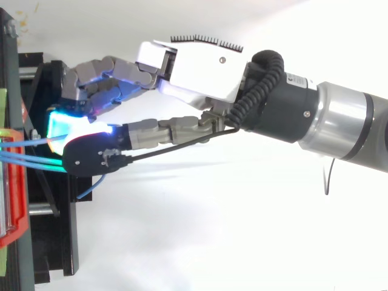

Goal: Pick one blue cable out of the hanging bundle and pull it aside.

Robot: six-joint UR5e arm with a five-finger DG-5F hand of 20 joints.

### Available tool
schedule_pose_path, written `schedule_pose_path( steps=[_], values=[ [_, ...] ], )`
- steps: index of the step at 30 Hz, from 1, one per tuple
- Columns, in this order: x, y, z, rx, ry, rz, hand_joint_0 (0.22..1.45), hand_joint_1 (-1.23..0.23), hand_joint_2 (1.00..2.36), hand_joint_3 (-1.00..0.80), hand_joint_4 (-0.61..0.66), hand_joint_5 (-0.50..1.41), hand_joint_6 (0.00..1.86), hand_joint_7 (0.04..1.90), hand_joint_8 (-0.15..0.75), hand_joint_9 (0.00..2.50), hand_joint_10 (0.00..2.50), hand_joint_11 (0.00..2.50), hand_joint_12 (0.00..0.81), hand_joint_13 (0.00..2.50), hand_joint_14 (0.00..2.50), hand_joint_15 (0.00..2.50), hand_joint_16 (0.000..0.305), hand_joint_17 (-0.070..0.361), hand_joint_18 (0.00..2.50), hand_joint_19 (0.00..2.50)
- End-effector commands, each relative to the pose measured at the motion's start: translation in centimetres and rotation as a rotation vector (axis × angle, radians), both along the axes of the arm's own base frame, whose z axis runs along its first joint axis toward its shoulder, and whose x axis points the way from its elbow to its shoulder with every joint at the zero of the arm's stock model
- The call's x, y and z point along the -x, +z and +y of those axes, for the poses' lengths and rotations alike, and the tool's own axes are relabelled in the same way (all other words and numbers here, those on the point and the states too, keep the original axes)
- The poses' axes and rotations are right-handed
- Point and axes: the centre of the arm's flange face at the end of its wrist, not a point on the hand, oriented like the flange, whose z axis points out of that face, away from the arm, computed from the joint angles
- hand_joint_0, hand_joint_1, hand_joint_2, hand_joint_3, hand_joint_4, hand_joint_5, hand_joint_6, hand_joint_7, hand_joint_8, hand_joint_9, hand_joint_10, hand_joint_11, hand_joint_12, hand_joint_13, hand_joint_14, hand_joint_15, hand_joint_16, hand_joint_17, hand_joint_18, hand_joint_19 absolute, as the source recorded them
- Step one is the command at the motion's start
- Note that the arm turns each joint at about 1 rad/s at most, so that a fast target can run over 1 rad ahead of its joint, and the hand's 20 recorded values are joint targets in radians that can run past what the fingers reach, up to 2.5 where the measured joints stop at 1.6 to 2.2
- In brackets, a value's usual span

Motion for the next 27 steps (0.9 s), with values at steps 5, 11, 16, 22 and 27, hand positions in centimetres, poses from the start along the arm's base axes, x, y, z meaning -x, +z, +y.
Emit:
schedule_pose_path(
  steps=[5,11,16,22,27],
  values=[
    [-0.5,1.9,0.1,0.019,0.007,0.004,0.62,-0.79,1.02,-0.2,0.11,-0.19,0.85,0.75,0.274,0.68,0.01,0.38,0.362,0.46,0.01,0.18,0.05,0.113,0.49,0.39],
    [-0.4,2.5,0.6,0.019,0.015,0.04,0.68,-0.85,1.01,-0.39,0.11,-0.19,0.85,0.69,0.268,0.69,0.01,0.4,0.361,0.49,0.01,0.19,0.049,0.111,0.52,0.37],
    [-0.2,3.0,0.8,0.018,0.018,0.065,0.55,-0.7,1.0,-0.5,0.14,-0.17,0.86,0.78,0.289,0.74,0.01,0.41,0.371,0.49,0.01,0.21,0.051,0.116,0.53,0.41],
    [0.4,3.4,1.0,0.022,0.023,0.099,0.56,-0.57,1.01,-0.38,0.11,-0.15,0.84,0.88,0.303,0.78,0.01,0.4,0.37,0.49,0.01,0.23,0.051,0.115,0.49,0.45],
    [0.8,4.5,1.1,0.022,0.024,0.102,0.57,-0.71,1.02,-0.23,0.1,-0.17,0.89,0.83,0.296,0.76,0.01,0.42,0.37,0.49,0.01,0.23,0.051,0.114,0.5,0.45]
  ],
)
